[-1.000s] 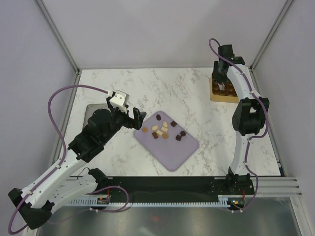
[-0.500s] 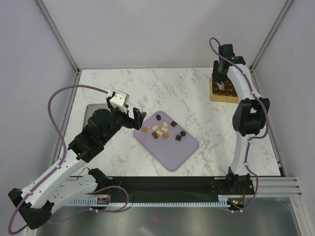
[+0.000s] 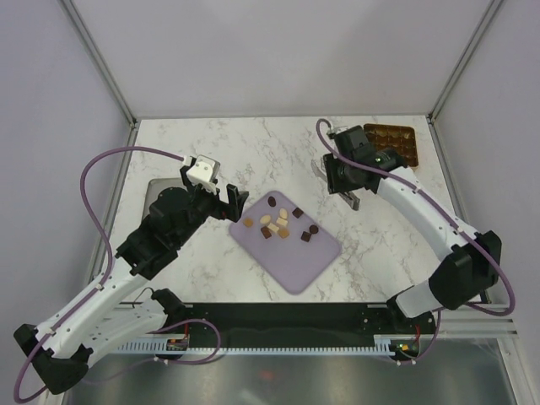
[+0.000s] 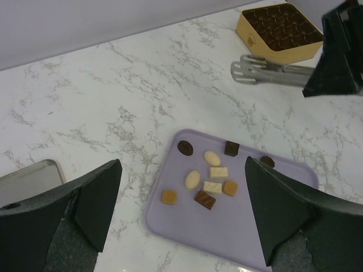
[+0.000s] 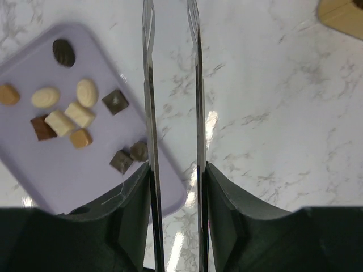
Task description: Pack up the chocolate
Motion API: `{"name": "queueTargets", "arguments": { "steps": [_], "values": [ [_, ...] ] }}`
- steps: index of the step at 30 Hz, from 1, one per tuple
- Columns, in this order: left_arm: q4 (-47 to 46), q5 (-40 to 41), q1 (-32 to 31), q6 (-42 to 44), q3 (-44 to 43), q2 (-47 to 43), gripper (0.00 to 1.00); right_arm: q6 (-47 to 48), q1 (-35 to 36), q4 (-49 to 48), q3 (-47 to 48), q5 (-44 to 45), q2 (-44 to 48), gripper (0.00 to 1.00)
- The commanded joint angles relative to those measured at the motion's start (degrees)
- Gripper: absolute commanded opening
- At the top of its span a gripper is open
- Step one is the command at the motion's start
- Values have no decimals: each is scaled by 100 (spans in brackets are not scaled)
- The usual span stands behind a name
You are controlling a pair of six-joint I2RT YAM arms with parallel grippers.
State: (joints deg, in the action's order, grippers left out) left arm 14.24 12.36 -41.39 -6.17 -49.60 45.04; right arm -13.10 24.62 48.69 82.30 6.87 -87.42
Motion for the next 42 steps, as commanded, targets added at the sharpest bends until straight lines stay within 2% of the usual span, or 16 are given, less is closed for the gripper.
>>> {"name": "queueTargets", "arguments": {
  "steps": [1, 6, 13, 22, 42],
  "values": [
    [-141, 311, -36, 257, 3, -48, 97, -289, 418, -70, -635, 42, 558, 47],
    [-150, 276, -36, 248, 21, 5, 97, -456, 1017, 97, -1198, -54, 1253, 47],
    [-150, 249, -36, 240, 12, 49, 97, -535, 1887, 159, -1410, 94, 1210, 49],
    [-158, 311, -36, 257, 21, 32, 97, -535, 2064, 247, -1252, 315, 832, 49],
    [-158, 258, -36, 222, 30, 111, 97, -738, 2143, -52, -1770, 358, 489, 52]
  ]
}}
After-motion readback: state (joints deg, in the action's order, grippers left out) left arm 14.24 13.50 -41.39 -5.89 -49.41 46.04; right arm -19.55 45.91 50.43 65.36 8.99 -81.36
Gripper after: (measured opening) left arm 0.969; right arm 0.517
